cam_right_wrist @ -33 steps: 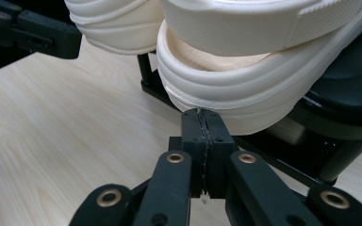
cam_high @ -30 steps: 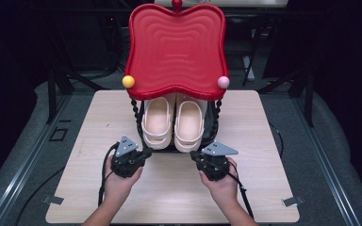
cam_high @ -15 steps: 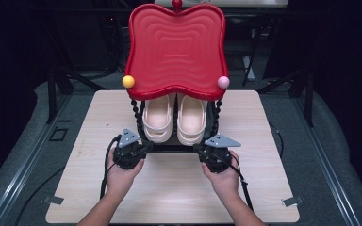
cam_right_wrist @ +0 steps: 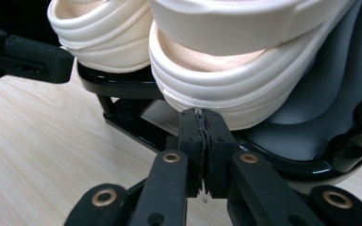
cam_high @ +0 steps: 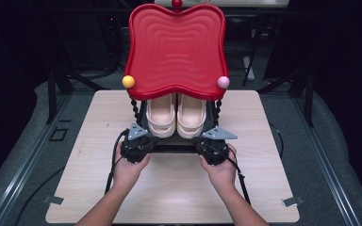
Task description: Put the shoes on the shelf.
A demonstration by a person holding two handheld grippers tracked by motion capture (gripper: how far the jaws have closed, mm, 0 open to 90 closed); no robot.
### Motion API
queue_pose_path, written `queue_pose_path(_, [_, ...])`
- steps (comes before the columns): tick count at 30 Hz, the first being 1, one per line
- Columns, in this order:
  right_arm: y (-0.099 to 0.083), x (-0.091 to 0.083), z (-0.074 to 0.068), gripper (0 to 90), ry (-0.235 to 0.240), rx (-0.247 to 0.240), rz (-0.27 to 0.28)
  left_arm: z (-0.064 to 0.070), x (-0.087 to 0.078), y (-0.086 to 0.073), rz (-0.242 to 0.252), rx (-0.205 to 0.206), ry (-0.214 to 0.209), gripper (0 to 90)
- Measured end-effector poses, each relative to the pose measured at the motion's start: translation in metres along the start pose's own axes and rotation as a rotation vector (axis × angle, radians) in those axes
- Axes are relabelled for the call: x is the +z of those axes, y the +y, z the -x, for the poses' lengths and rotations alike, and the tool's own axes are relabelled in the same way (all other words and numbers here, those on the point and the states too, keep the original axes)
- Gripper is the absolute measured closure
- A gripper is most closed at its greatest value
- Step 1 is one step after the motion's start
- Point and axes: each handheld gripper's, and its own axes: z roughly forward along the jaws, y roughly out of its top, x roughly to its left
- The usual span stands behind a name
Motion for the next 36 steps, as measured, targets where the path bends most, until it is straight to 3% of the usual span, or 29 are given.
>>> queue_pose_path(14, [-0.001, 0.015, 0.004, 86.0, -0.027, 0.009, -0.01, -0.006, 0.019, -0.001, -0.034, -0.036, 0.036, 89.4])
queue_pose_path(22, [0.001, 0.021, 0.004, 86.0, -0.026, 0.016, -0.015, -0.007, 0.023, 0.0, -0.032, -0.069, 0.013, 89.4])
queue_pose_path(36, [0.0, 0.021, 0.005, 83.1, -0.032, 0.017, -0.009, -0.006, 0.023, -0.001, -0.026, -0.056, 0.013, 87.3])
